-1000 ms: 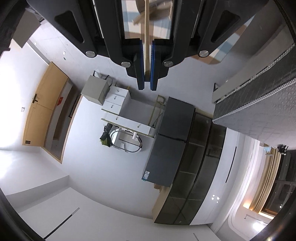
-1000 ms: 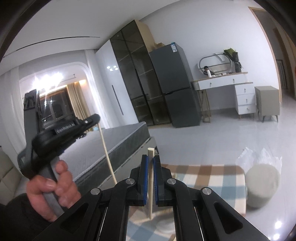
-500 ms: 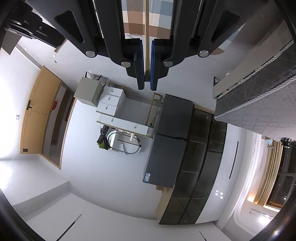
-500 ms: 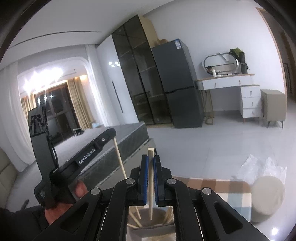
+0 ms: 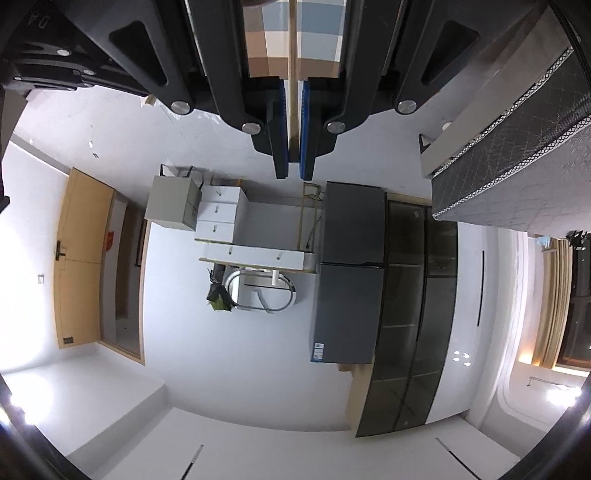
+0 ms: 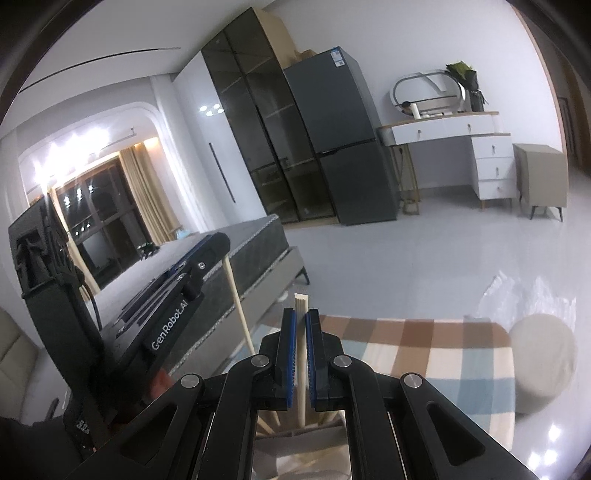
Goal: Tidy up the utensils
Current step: 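Raise both held chopsticks and carry them above the grey holder, then open the left tool over the holder while the right tool releases its chopstick, then withdraw both open tools toward the two chopsticks left on the cloth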
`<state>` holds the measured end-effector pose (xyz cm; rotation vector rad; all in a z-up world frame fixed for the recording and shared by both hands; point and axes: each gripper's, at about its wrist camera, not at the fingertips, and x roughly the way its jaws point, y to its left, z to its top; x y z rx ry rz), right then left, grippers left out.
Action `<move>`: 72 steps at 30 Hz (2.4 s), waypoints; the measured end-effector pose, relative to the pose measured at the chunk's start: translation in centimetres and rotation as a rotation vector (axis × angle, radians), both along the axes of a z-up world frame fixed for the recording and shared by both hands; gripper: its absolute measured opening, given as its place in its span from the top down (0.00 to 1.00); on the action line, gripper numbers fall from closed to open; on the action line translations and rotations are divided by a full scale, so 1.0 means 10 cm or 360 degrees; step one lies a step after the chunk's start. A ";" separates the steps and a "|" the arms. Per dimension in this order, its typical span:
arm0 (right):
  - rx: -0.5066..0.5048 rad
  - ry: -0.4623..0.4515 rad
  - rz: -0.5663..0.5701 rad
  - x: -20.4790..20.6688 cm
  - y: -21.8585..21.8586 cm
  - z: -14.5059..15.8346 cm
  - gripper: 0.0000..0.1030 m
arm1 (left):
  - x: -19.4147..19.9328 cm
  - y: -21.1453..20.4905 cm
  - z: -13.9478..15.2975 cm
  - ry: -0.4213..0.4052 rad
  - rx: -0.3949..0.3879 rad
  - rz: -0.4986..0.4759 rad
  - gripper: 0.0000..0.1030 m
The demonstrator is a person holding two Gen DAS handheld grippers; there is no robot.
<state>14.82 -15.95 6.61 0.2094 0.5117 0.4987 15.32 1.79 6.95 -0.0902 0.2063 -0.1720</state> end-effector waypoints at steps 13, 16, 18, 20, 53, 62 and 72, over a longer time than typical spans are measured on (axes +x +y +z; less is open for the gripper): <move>-0.0023 0.0055 0.0005 0.00 0.01 -0.05 0.96 | -0.01 -0.04 0.02 0.0002 0.0112 0.0005 0.99; -0.0034 0.0058 0.0010 -0.03 0.02 -0.05 0.96 | 0.00 -0.05 -0.02 0.0030 0.0120 -0.0019 0.99; -0.0036 0.0060 0.0019 -0.03 0.01 -0.06 0.96 | 0.00 -0.03 -0.05 0.0064 0.0113 -0.0036 0.99; -0.0045 0.0060 0.0022 -0.02 0.01 -0.06 0.96 | 0.01 -0.01 -0.06 0.0106 0.0114 -0.0059 0.98; 0.0132 0.0061 -0.0148 -0.89 -0.48 0.21 0.40 | -1.02 0.18 0.57 0.0633 -0.0077 -0.0158 0.31; 0.0121 0.0016 -0.0221 -1.34 -0.58 0.22 0.25 | -1.41 0.18 0.53 0.0584 -0.0079 -0.0068 0.13; 0.0088 0.0054 -0.0322 -1.66 -0.58 -0.03 0.12 | -1.69 0.10 0.29 0.0562 0.0017 0.0011 0.07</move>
